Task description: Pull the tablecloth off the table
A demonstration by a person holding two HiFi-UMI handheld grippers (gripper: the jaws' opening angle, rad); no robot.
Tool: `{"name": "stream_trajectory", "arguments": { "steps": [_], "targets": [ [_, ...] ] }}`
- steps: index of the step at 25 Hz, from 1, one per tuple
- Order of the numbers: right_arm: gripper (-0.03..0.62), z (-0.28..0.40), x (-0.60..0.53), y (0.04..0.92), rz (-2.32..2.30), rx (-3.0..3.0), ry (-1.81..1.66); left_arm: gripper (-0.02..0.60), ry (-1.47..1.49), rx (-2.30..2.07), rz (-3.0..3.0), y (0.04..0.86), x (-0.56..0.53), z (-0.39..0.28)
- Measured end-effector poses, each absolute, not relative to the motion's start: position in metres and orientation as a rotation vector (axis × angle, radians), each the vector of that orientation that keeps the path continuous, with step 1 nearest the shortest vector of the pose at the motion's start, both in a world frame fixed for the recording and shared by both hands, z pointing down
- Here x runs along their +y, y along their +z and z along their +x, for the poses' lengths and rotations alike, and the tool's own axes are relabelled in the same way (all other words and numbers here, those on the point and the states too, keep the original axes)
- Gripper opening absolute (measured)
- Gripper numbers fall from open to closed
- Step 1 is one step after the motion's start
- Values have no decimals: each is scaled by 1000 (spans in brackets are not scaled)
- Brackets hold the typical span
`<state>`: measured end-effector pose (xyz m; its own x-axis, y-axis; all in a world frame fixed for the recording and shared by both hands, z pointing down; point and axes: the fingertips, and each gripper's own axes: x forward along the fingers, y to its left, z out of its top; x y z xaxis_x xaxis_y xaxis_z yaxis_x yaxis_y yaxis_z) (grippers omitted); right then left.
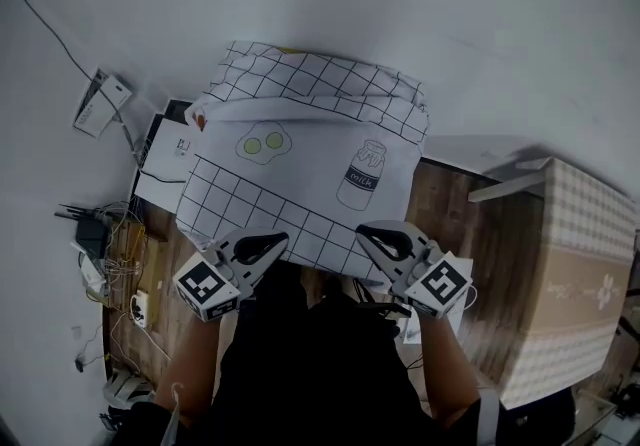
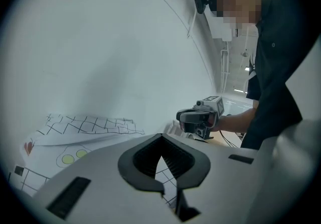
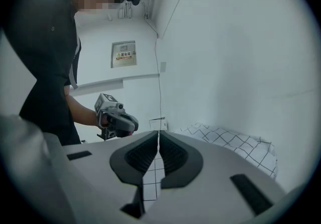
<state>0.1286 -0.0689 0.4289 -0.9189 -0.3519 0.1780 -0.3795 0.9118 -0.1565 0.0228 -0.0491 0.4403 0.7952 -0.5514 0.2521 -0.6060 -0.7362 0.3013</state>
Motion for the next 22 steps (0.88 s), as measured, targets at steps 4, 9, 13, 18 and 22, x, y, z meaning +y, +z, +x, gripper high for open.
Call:
{"name": "stream_trajectory", "arguments": {
  "steps": [4, 9, 13, 18, 22],
  "targets": [
    [23, 108, -97, 430, 655, -2901, 357, 6, 235, -812, 2663, 454, -81, -3],
    [25, 83, -124, 439, 715, -2821, 407, 6, 266, -772, 2660, 467, -119, -39],
    [25, 66, -150, 443, 785, -2791, 431, 6, 332, -702, 2660, 489, -151, -55],
    [43, 48, -178, 464, 864, -2734, 403, 11, 377, -639, 2657, 514, -180, -65],
    [177, 46, -199, 491, 930, -2690, 418, 72, 442, -621, 2654, 539, -195, -62]
  ]
}}
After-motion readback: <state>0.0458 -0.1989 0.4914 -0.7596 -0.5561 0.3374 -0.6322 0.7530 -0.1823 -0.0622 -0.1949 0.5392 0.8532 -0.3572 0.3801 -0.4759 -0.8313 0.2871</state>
